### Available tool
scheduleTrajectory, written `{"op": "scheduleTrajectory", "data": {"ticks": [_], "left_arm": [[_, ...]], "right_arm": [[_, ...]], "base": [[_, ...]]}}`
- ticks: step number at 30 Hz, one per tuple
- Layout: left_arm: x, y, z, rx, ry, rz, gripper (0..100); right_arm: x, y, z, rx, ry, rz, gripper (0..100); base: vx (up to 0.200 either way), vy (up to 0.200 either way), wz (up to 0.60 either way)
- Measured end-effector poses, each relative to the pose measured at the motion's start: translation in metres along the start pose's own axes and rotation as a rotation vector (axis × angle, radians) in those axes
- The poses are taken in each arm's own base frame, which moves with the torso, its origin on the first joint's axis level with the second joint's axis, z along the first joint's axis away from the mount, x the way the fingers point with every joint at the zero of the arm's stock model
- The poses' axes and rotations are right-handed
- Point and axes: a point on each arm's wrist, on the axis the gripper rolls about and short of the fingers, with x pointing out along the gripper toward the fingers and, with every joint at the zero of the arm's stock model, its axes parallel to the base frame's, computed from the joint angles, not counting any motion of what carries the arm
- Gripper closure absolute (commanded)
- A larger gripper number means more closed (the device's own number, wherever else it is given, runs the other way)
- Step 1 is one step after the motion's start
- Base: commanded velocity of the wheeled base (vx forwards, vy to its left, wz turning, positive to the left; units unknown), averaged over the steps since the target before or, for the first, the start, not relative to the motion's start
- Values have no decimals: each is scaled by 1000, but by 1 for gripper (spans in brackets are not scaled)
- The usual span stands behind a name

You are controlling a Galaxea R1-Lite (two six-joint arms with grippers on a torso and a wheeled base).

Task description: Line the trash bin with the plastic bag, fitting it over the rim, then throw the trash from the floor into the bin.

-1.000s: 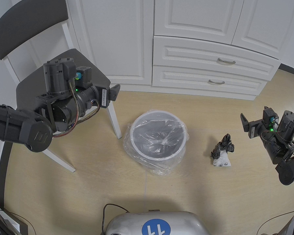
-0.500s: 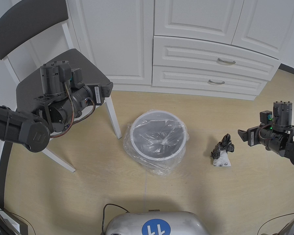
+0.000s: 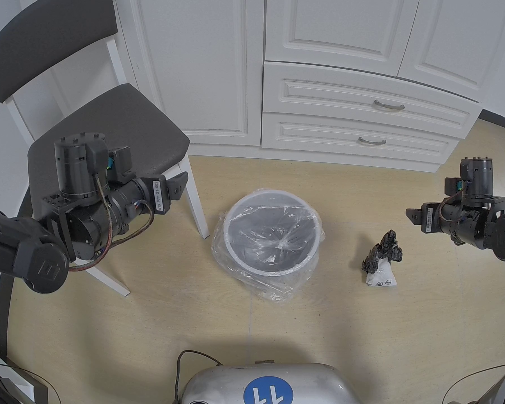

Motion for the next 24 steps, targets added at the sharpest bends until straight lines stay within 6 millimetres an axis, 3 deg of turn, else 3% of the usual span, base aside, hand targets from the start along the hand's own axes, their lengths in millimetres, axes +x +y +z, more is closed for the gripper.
{"op": "scheduleTrajectory", "data": {"ticks": [6,13,18,24], "left_arm": [[6,-6,34,100,-73,-25,0],[29,-29,68,143,-139,-110,0],[48,-38,59,117,-152,-134,0],[58,-26,16,115,-66,-113,0]], "right_arm": [[10,2,-5,2,5,-7,0],[14,4,-11,-4,22,-6,0],[14,4,-15,-8,32,-5,0],[17,5,-18,-11,44,-7,0]], "base": [[0,0,0],[0,0,0],[0,0,0],[0,0,0]]}}
